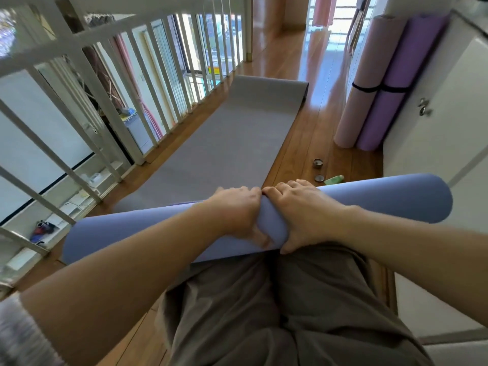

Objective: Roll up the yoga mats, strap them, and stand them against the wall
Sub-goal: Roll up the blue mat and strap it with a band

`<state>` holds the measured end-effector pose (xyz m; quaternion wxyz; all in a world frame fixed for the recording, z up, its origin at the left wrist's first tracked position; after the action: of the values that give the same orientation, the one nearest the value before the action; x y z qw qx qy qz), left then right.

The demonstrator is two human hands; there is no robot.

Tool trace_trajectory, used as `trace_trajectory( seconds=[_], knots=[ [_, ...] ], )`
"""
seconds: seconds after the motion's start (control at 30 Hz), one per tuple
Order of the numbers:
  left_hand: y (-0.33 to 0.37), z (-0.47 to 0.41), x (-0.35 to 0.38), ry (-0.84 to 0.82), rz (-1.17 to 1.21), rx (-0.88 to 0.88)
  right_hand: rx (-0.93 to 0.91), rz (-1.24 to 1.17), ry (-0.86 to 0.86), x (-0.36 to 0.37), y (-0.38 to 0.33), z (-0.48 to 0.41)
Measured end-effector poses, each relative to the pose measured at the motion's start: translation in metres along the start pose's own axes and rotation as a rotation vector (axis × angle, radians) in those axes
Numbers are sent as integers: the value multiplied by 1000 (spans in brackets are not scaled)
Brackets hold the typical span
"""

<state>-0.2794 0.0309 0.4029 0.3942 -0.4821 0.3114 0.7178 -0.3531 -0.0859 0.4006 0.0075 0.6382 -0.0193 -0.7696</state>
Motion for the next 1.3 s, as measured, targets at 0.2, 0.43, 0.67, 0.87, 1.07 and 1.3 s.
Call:
trace_trajectory(
  seconds=[0.2,0.43,0.67,0.87,1.07,1.3],
  knots=[
    [10,8,20,218,-211,-40,7,-53,-176,-10,10,-24],
    [-8,-10,3,109,-105,-4,72,54,163,16,-4,-1],
    [-6,3,-9,-58,-22,33,-94,89,-20,-16,-2,0],
    [-6,7,-8,-215,153,43,-79,-14,-237,-19,-1,-4],
    [15,23,5,102,-166,-17,-32,-177,-406,-21,6,-28],
    [-3,12,0,87,55,-18,38,76,-129,-8,-6,-8]
  ],
)
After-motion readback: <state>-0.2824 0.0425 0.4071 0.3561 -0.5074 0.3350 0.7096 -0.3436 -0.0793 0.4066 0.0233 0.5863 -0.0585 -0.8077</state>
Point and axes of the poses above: each hand's wrist, its own z-axis away from the middle knuckle, its own x-axis out of the palm, y = z × x, the point moved 2 cm from there along -z, towards the middle knuckle, and after that the axes turned 6 degrees about x, right-handed, at the moved point
